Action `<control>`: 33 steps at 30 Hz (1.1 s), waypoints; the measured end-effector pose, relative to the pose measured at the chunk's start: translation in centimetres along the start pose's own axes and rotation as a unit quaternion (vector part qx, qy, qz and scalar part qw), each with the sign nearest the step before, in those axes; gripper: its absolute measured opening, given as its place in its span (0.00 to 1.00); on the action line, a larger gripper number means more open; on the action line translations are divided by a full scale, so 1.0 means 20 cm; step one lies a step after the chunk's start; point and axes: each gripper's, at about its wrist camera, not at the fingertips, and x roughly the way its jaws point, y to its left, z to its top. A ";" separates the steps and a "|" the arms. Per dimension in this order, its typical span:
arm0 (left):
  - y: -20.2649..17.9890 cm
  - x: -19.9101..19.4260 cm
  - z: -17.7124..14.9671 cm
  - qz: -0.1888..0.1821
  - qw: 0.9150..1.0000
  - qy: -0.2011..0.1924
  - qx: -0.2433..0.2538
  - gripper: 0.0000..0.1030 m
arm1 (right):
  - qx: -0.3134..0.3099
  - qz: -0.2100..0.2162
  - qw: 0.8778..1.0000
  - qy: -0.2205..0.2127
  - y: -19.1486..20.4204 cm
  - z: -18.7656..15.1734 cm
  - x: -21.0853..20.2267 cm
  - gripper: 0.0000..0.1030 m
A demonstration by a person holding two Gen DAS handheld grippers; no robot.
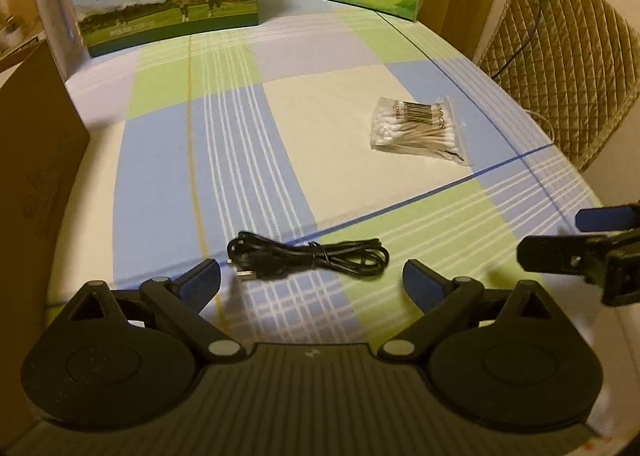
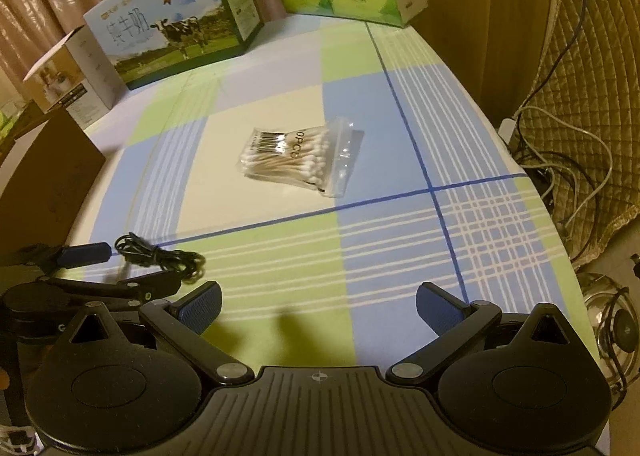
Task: Organize objects
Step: 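Grasp the black USB cable with the left gripper while the right gripper grasps the cotton swab bag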
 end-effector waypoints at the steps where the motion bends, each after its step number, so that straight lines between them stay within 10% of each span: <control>1: 0.00 0.01 0.00 0.003 1.000 -0.001 0.002 0.93 | 0.001 -0.001 1.000 0.001 0.00 0.00 0.01 0.98; 20: -0.01 0.12 -0.01 0.000 0.999 -0.013 0.033 0.93 | -0.017 0.001 1.000 0.002 -0.03 0.07 0.12 0.98; 33: 0.17 0.05 0.10 0.041 0.998 -0.034 -0.021 0.93 | -0.123 0.051 0.988 -0.084 0.05 0.30 0.26 0.97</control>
